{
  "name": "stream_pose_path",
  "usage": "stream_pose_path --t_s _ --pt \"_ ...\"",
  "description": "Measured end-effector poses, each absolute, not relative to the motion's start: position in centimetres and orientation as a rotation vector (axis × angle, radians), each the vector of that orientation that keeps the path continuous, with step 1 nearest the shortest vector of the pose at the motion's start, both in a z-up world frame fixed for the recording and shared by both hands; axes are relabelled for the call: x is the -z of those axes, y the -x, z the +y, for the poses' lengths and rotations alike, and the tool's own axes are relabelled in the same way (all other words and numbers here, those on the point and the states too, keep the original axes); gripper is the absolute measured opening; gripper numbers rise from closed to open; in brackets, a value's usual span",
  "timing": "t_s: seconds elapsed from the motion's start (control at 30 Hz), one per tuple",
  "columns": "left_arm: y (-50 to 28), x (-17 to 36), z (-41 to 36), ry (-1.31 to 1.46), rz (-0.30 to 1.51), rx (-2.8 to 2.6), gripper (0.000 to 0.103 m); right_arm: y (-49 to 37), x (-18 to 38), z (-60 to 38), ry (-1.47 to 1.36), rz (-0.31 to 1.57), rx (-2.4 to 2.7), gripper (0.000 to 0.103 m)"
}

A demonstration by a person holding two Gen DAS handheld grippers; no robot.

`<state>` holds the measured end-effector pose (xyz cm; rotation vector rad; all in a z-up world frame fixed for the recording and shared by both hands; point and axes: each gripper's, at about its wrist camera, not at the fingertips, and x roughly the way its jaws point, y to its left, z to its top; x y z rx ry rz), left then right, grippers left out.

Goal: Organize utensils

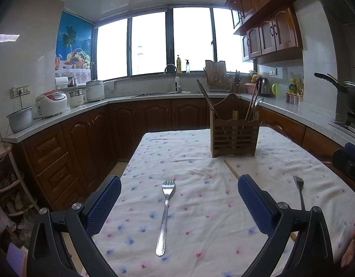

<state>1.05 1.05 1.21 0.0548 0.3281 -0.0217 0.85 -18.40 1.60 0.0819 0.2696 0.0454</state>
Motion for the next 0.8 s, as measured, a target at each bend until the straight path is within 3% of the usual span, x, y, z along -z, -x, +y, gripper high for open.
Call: stream_pose_path --t_s 0.8 --pt "-2.1 -1.6 0.3 -0.051 0.336 0.032 0.102 -1.6 -1.1 -19.1 -0.097 0.285 -0.044 0.103"
